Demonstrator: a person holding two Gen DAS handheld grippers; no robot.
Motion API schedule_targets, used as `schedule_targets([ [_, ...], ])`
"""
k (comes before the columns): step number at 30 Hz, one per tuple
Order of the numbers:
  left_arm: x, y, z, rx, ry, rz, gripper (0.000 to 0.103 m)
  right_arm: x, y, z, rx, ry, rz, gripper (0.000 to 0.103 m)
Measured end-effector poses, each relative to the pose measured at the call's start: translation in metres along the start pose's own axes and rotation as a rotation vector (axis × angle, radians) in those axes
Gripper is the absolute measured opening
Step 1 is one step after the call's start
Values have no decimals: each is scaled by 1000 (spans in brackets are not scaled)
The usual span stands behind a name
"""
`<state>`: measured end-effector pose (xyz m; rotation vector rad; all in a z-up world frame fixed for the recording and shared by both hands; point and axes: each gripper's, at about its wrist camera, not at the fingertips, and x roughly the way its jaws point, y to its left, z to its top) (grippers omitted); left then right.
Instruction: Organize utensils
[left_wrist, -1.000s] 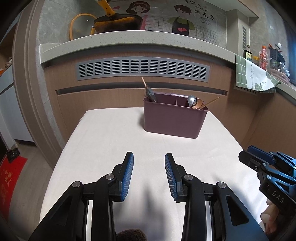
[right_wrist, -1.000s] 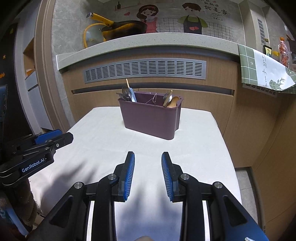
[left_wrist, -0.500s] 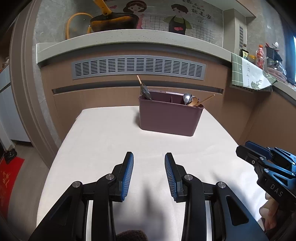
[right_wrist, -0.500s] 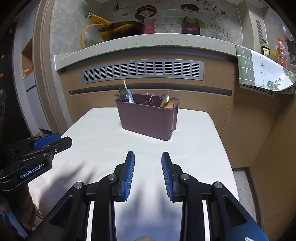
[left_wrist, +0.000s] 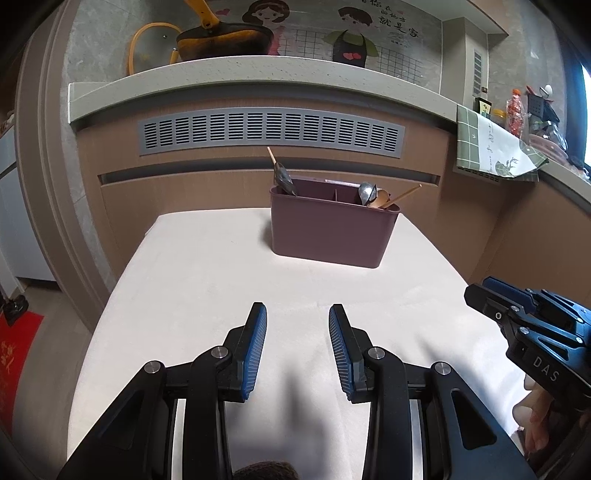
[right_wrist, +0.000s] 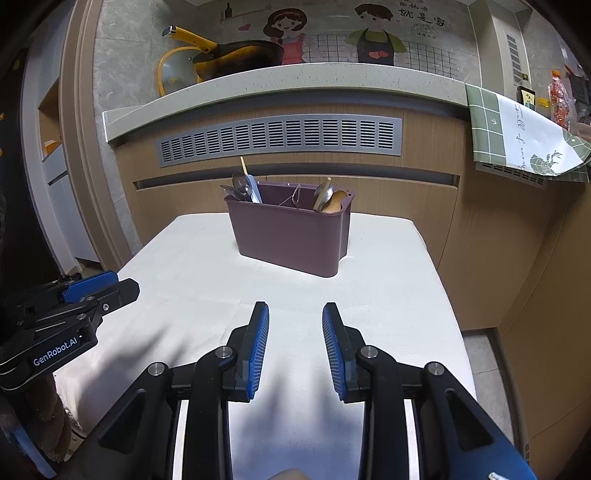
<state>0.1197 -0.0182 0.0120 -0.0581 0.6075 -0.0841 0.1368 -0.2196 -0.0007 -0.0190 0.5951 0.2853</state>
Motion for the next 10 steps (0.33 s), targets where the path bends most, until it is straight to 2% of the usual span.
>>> schedule_targets([
  [10,0,3,-4,-9,-10,-5,36,4,-1,-1,4,15,-15,29],
])
